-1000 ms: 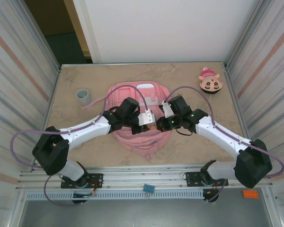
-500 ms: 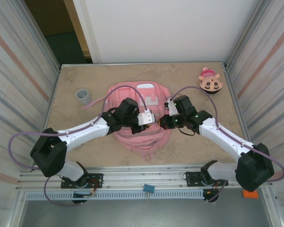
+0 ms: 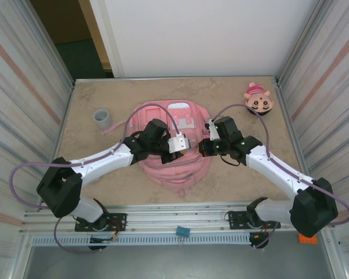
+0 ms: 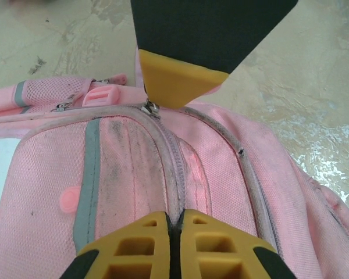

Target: Pack the student bag

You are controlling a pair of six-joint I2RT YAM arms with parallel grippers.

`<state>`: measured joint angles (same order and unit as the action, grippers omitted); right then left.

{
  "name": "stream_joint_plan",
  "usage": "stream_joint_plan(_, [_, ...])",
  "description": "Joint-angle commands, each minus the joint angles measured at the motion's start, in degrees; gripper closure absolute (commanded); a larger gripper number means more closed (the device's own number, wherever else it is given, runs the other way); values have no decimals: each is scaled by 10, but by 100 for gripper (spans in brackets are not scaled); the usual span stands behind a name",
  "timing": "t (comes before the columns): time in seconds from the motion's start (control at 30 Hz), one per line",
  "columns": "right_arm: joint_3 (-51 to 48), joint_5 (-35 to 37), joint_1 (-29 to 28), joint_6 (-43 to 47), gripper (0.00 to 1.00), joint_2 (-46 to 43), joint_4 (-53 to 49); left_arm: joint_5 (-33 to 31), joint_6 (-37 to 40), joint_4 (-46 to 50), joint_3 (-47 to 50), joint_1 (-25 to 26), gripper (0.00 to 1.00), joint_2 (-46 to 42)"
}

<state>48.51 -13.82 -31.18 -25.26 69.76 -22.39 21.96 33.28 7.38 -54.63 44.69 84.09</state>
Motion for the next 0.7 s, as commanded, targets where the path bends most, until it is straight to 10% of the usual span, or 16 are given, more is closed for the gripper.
stream_joint_plan(0.0, [-7,81,28,-19,100,8,23,80,14,23,0,2,100,-36])
stream_joint_plan(0.67, [-13,104,45,-102,100,104,161,168,101,86,10,2,100,-58])
